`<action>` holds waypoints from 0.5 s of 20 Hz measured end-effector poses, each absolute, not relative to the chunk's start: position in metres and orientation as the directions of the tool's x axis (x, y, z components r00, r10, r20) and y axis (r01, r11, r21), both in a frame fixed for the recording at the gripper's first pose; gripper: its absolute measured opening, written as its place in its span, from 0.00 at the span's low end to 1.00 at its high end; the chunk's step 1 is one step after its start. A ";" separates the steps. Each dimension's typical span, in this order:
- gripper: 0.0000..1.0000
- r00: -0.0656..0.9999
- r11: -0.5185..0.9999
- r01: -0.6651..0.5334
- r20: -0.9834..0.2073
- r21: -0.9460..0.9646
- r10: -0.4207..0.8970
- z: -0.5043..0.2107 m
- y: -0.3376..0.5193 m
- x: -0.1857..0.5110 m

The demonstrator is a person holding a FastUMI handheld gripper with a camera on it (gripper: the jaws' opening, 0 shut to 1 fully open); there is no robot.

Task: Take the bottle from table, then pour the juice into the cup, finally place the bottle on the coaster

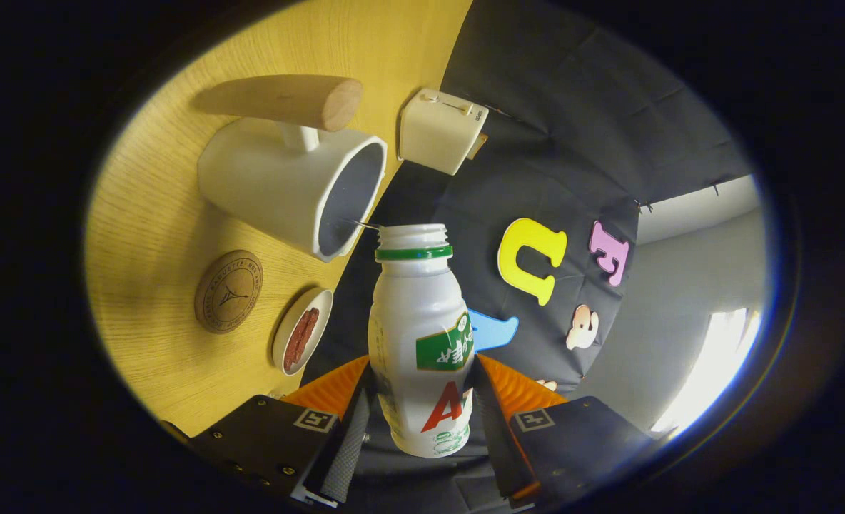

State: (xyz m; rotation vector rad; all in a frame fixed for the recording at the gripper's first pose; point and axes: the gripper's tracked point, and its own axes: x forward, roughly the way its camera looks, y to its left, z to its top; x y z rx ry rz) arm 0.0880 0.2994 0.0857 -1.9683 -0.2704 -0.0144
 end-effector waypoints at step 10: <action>0.75 0.970 -0.399 0.212 0.142 -0.892 0.197 0.084 0.301 0.086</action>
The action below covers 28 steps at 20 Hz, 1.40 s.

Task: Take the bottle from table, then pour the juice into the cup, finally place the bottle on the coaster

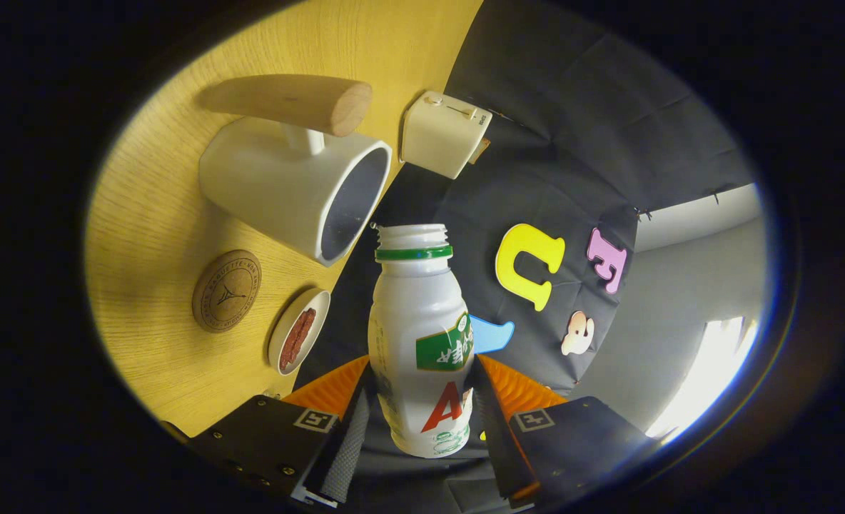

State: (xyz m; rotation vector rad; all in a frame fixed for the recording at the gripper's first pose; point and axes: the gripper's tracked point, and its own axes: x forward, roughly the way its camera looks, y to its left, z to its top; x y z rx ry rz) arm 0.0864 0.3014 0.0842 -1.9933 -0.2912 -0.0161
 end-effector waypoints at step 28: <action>0.75 0.991 0.206 -0.017 0.011 -0.978 0.136 0.065 0.274 0.098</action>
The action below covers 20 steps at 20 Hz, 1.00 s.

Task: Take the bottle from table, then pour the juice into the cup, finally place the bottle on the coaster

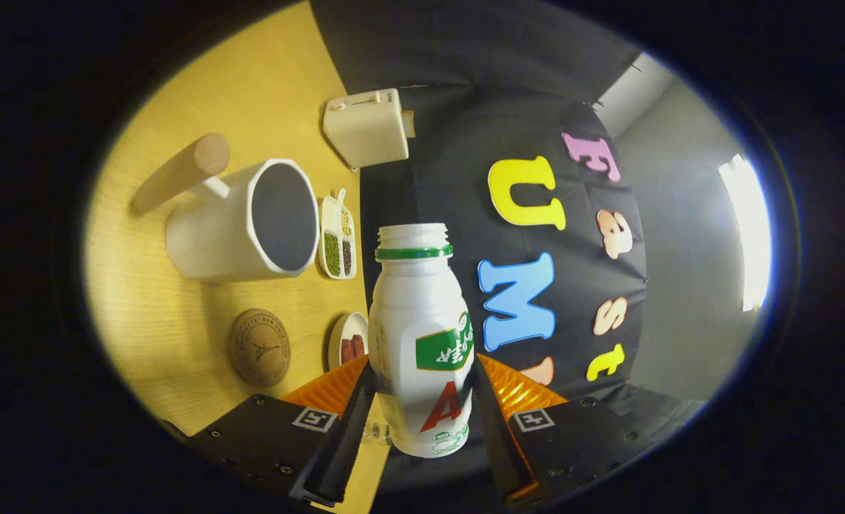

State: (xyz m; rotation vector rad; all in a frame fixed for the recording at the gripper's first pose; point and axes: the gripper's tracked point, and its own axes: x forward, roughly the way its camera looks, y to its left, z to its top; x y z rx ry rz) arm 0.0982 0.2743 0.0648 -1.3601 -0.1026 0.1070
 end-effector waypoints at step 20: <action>0.75 0.923 0.914 -0.378 -0.142 -0.149 0.358 0.025 0.291 0.131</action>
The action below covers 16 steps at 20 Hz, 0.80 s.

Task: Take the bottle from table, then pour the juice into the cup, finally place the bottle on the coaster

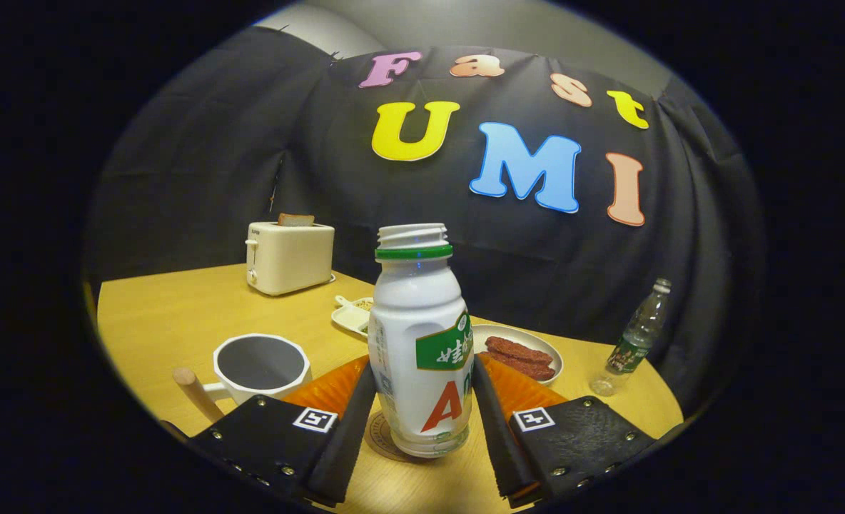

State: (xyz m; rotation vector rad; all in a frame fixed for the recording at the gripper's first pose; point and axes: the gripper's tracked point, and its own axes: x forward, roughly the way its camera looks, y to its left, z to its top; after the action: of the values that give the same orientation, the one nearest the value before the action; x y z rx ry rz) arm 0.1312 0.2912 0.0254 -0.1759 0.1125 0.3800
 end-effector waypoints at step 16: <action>0.77 0.905 0.912 -0.400 -0.117 0.092 0.409 0.004 0.291 0.141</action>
State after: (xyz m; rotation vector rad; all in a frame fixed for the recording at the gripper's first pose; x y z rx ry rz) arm 0.1413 0.2915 0.0040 0.0665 0.1346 0.4179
